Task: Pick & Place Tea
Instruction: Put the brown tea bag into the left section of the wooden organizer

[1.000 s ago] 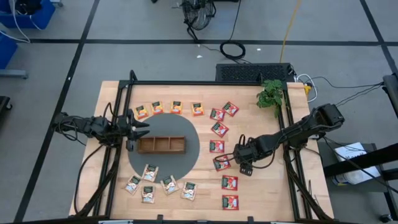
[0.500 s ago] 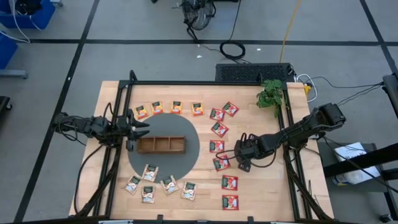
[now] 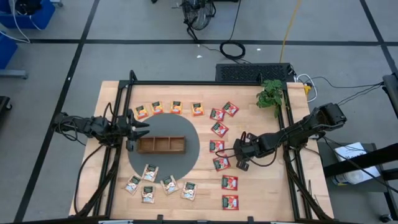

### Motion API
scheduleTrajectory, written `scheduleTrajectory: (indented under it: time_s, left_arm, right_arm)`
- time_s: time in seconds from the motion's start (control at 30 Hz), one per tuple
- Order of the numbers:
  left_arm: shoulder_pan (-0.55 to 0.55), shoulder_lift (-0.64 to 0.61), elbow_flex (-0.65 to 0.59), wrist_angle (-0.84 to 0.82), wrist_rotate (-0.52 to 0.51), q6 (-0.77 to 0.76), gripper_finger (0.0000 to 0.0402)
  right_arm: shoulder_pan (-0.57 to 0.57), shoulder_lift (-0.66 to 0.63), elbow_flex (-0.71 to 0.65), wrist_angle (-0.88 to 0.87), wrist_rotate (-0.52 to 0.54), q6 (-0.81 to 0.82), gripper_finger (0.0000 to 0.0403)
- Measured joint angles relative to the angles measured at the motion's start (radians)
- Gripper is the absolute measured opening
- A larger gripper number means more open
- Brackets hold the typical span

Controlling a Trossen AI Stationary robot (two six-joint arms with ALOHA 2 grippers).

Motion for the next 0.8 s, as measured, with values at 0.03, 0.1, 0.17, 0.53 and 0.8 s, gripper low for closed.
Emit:
scheduleTrajectory:
  time_s: [0.03, 0.1, 0.17, 0.53, 0.8]
  left_arm:
    - [0.0, 0.0, 0.0, 0.0, 0.0, 0.0, 0.0134]
    - [0.0, 0.0, 0.0, 0.0, 0.0, 0.0, 0.0134]
    - [0.0, 0.0, 0.0, 0.0, 0.0, 0.0, 0.0134]
    - [0.0, 0.0, 0.0, 0.001, 0.0, 0.0, 0.0134]
    - [0.0, 0.0, 0.0, -0.001, 0.0, 0.0, 0.0134]
  right_arm:
    - [0.0, 0.001, 0.0, 0.015, -0.019, -0.001, 0.001]
    - [0.002, 0.003, 0.009, 0.025, -0.043, -0.004, 0.0003]
    - [0.002, 0.004, 0.035, 0.019, -0.05, -0.023, 0.0001]
    - [0.002, -0.051, 0.229, 0.0, 0.199, -0.274, 0.0001]
    - [0.001, -0.094, 0.265, -0.024, 0.432, -0.405, 0.0001]
